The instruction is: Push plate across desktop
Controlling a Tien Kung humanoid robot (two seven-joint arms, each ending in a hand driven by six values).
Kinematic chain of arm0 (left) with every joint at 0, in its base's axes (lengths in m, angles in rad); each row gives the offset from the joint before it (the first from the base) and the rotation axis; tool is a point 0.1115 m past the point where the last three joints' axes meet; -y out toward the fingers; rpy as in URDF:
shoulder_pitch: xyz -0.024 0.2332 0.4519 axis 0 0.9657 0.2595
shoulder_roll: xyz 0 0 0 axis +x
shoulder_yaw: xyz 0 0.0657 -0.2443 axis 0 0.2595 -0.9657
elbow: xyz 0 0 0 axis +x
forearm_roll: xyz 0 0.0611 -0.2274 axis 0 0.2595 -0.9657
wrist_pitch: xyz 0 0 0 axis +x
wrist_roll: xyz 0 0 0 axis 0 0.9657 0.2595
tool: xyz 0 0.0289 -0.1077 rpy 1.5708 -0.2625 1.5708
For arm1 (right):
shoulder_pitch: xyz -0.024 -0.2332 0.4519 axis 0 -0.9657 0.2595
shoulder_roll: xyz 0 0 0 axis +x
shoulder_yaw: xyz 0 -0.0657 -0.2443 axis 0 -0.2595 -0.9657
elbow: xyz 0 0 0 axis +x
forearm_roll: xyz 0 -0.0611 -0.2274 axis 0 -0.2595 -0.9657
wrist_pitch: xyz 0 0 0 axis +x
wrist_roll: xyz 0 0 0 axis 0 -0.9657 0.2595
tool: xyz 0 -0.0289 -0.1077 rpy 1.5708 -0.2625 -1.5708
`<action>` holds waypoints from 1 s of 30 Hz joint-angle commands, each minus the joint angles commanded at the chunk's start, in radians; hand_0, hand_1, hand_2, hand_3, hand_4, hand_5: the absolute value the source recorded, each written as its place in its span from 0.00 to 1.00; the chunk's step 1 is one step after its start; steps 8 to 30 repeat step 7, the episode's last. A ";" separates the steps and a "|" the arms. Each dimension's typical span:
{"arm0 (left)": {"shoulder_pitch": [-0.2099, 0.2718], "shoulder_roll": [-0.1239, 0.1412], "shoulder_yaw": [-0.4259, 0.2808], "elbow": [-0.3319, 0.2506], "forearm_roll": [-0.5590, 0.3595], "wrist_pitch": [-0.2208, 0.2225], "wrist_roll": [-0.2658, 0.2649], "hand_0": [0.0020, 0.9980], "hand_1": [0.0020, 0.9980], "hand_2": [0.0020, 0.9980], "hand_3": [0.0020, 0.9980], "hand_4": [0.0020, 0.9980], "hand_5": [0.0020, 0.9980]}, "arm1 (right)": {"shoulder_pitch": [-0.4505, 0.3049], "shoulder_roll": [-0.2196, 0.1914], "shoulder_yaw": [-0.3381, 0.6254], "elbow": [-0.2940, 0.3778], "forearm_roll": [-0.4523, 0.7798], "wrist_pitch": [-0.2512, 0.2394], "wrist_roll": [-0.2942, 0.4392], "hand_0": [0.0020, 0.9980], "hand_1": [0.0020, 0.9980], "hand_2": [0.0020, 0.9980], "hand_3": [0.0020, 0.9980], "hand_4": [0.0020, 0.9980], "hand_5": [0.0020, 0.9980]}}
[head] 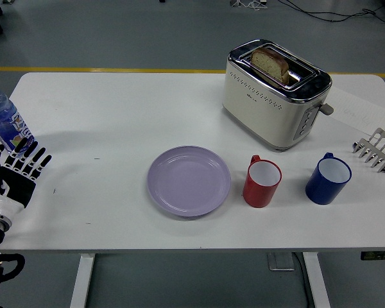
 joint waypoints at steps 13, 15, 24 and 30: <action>-0.003 0.001 -0.001 -0.001 0.000 -0.003 -0.001 0.64 0.69 0.69 0.68 0.56 1.00 | 0.003 0.000 -0.002 0.000 0.003 0.000 0.002 0.53 0.48 0.59 0.55 0.25 0.20; -0.003 0.001 -0.001 -0.001 0.000 -0.003 -0.001 0.64 0.69 0.69 0.68 0.56 1.00 | 0.003 0.000 -0.002 0.000 0.003 0.000 0.002 0.53 0.48 0.59 0.55 0.25 0.20; -0.003 0.001 -0.001 -0.001 0.000 -0.003 -0.001 0.64 0.69 0.69 0.68 0.56 1.00 | 0.003 0.000 -0.002 0.000 0.003 0.000 0.002 0.53 0.48 0.59 0.55 0.25 0.20; -0.003 0.001 -0.001 -0.001 0.000 -0.003 -0.001 0.64 0.69 0.69 0.68 0.56 1.00 | 0.003 0.000 -0.002 0.000 0.003 0.000 0.002 0.53 0.48 0.59 0.55 0.25 0.20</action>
